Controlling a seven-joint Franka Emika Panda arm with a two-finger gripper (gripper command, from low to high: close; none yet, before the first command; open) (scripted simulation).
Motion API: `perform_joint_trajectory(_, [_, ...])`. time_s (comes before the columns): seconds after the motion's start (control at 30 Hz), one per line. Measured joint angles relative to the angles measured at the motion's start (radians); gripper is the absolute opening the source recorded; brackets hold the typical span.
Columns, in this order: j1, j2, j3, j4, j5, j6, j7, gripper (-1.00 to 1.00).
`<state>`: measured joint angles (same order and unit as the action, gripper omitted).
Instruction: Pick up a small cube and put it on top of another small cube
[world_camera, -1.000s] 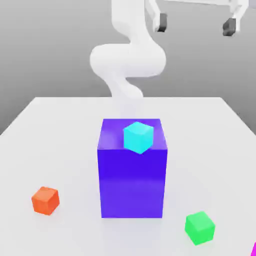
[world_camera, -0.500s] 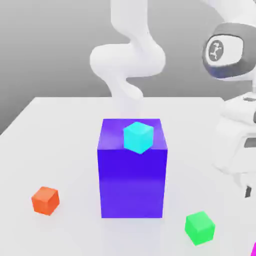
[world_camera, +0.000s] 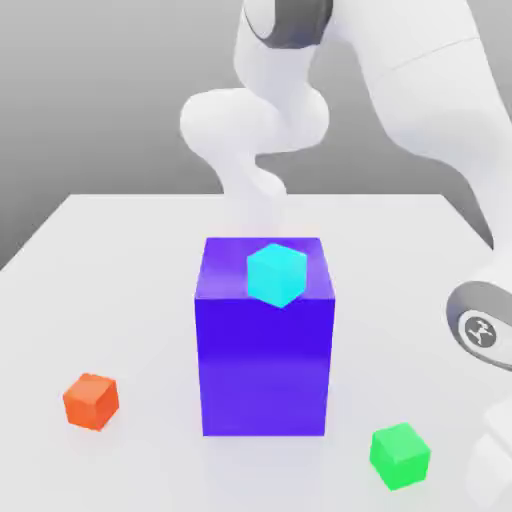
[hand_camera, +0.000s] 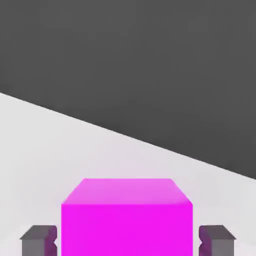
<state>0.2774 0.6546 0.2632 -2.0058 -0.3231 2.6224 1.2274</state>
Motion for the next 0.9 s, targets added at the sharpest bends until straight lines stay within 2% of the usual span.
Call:
perform_joint_trajectory(0.1, [0.001,0.001,0.000,0.000,0.001,0.001,-0.001,-1.00])
perform_joint_trajectory(0.23, [-0.032,-0.122,0.040,-0.040,0.058,-0.080,-0.032,-1.00])
perform_joint_trajectory(0.6, [-0.146,-0.486,0.019,-0.424,0.257,-0.028,0.128,-1.00])
perform_joint_trajectory(0.67, [-0.155,-0.521,0.004,-0.480,0.260,-0.007,0.172,-1.00])
perform_joint_trajectory(0.8, [-0.142,-0.418,-0.031,-0.491,0.189,0.104,0.239,-1.00])
perform_joint_trajectory(0.83, [-0.132,-0.388,-0.044,-0.490,0.171,0.132,0.253,1.00])
perform_joint_trajectory(0.9, [-0.132,-0.388,-0.044,-0.490,0.171,0.132,0.253,1.00])
